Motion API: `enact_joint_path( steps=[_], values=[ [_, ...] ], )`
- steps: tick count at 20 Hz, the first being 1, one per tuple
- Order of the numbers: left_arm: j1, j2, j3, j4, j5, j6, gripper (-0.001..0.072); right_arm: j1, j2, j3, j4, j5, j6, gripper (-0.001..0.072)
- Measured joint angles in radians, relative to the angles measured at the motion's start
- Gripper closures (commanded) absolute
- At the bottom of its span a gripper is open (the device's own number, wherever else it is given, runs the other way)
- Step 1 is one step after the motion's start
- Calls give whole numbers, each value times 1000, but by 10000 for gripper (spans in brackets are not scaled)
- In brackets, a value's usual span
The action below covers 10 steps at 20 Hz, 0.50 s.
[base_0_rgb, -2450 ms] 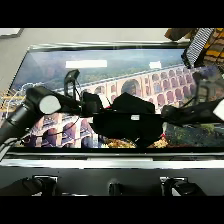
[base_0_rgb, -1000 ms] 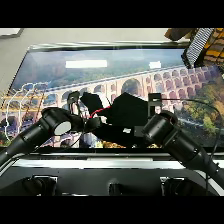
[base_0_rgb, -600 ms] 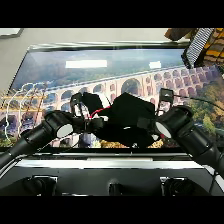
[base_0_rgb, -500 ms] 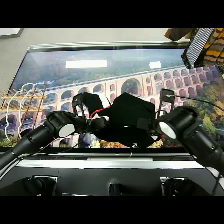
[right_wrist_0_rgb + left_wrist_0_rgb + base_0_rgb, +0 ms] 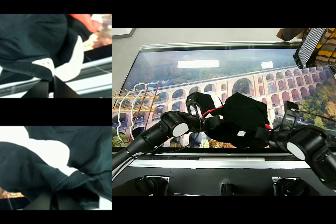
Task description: Fold the clothes and pants, and hang the long-sleeved shirts on hangers.
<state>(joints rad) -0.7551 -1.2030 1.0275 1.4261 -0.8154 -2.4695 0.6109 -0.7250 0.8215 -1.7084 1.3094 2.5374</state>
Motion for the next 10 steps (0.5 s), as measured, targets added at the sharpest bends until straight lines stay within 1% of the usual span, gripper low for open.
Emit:
enact_joint_path(
  steps=[2,3,4,6,8,9,10],
  values=[
    [0,0,0,-1,3,0,668,0,-17,-14,8,-43,16,659],
    [0,0,0,-3,3,1,595,0,-26,-19,12,-59,22,659],
    [0,0,0,-3,3,1,499,0,-34,-22,13,-73,24,659],
    [3,0,0,-3,4,2,495,0,-42,-26,15,-90,31,659],
    [29,7,2,-5,-3,32,478,0,-46,-27,15,-100,23,659],
    [59,16,6,-6,-18,60,270,0,-47,-27,15,-103,17,659],
    [97,28,9,-6,-38,92,-13,0,-48,-27,13,-105,10,659]
  ],
)
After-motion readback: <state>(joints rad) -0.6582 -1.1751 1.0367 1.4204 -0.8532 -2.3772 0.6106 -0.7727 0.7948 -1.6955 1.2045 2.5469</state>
